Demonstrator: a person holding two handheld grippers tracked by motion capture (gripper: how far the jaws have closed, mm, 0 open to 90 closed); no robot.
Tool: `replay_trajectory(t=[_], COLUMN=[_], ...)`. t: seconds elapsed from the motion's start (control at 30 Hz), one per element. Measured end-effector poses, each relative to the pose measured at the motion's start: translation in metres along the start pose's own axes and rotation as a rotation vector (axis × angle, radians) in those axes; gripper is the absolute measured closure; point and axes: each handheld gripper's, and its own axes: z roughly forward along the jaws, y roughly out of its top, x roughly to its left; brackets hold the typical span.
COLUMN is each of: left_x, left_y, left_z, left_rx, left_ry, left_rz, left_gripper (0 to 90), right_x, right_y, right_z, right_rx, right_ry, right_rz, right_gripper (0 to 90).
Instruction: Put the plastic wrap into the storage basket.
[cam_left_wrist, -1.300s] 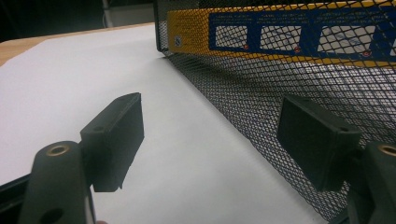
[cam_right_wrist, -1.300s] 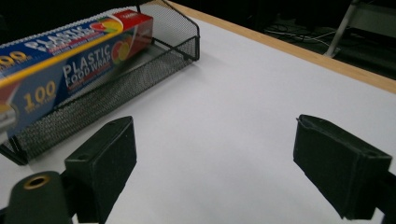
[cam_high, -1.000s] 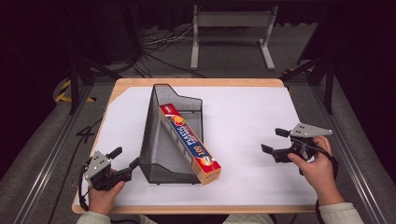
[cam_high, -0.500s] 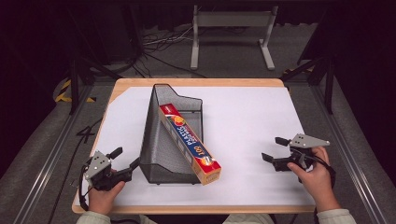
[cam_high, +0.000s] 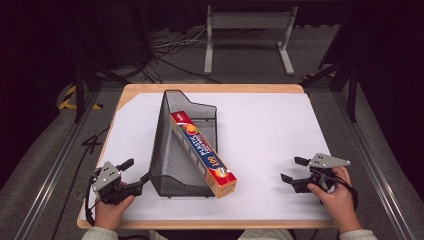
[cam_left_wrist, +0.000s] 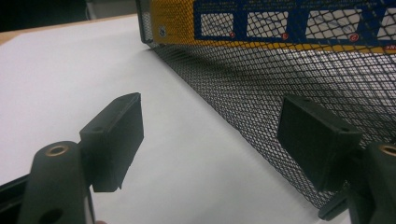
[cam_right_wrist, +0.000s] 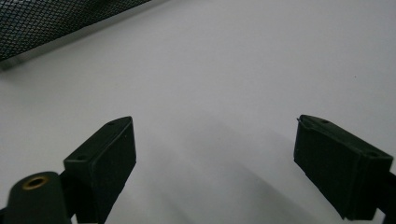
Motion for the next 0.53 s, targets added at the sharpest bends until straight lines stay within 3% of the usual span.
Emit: replay_trajectory(t=[0.27,0.53], left_x=[0.0004,0.0010], left_y=[-0.0004,-0.0005], left_z=[0.0027,0.0022], left_rx=[0.025,0.030], left_ry=[-0.028,-0.020], left_rz=[0.002,0.003], left_gripper=[23.8,24.0], right_x=[0.0002,0.0005], right_y=[-0.0008,-0.0007], right_z=[-0.0011,-0.0014], right_rx=[-0.004,-0.007], right_ry=[0.006,-0.001], right_rz=[0.008,0.007], right_gripper=[13.2,13.4])
